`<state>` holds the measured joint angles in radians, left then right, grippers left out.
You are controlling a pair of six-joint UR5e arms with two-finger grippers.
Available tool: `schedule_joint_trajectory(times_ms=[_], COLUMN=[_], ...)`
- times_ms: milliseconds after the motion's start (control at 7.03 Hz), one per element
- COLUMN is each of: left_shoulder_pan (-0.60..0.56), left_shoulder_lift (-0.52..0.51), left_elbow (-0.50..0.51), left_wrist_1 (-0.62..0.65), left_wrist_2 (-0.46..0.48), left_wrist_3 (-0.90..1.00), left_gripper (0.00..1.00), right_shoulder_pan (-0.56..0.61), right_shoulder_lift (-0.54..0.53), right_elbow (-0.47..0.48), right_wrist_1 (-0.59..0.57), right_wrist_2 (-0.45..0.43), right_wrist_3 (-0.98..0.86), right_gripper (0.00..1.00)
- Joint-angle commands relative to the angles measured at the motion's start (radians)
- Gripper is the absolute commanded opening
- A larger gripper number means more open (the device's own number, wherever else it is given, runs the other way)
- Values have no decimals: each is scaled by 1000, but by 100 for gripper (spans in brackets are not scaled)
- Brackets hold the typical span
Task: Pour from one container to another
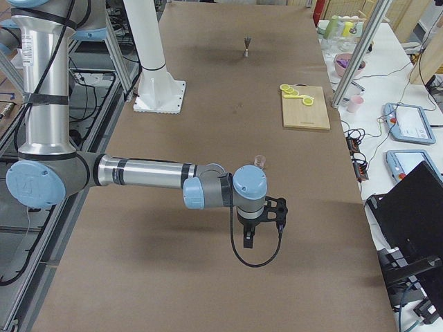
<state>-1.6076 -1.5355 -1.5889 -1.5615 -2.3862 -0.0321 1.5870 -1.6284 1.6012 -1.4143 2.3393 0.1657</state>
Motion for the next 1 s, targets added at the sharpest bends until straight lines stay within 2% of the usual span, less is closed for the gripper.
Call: schedule_joint_trajectory(times_ms=[0,853], left_shoulder_pan=[0,2], left_shoulder_lift=[-5,-9], left_elbow=[-12,-59], left_wrist_1=[0,-2], left_wrist_2=[1,-2], left_wrist_3=[4,1], left_gripper=[99,99], right_shoulder_pan=[1,-4], right_shoulder_lift=[-8,15], right_elbow=[9,17], right_wrist_1=[0,-17], right_wrist_2=[0,-3], right_wrist_3=[0,-41], right_gripper=[100,100])
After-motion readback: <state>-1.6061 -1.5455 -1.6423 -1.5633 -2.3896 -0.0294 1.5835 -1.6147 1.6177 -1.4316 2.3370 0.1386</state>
